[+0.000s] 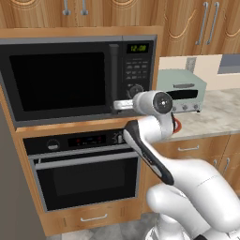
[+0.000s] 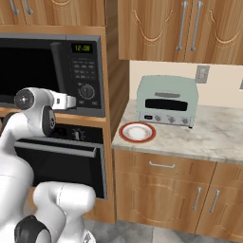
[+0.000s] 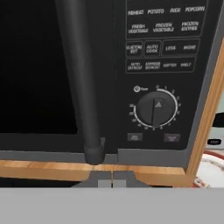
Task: Pick the cheese from the counter and place it in the microwave. Then turn on the microwave.
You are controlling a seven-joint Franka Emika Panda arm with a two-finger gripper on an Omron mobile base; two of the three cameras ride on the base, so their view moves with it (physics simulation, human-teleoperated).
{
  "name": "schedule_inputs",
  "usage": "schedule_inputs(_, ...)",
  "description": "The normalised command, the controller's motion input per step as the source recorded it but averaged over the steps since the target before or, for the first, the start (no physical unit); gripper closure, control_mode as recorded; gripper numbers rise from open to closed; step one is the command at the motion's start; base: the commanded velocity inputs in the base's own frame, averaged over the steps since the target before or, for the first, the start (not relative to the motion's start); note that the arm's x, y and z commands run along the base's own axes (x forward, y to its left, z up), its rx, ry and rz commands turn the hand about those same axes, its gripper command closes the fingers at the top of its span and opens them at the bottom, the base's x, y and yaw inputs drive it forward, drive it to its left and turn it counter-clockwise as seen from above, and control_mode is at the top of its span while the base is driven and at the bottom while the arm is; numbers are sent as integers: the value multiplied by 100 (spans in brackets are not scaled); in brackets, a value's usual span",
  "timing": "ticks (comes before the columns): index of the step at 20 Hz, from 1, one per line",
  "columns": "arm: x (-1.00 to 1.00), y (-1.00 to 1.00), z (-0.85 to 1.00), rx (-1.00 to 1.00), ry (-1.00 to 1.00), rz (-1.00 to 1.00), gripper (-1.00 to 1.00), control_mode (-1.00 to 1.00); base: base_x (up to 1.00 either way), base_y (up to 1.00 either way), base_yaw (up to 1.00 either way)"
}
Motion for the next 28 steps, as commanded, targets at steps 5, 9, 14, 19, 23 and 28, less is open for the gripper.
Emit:
schedule_inputs(5, -1, -1, -8, -7, 1, 14, 100, -100, 0, 0, 0)
schedule_inputs(9, 0, 0, -7, -10, 5, 13, 100, -100, 0, 0, 0)
schedule_inputs(14, -3, 0, -6, -16, 6, 5, 100, -100, 0, 0, 0)
schedule_inputs(19, -13, 0, -1, -18, 3, 2, 100, -100, 0, 0, 0)
schedule_inputs(23, -5, 0, -2, -19, -1, 6, 100, -100, 0, 0, 0)
schedule_inputs(28, -4, -1, 0, -18, 0, 9, 100, -100, 0, 0, 0)
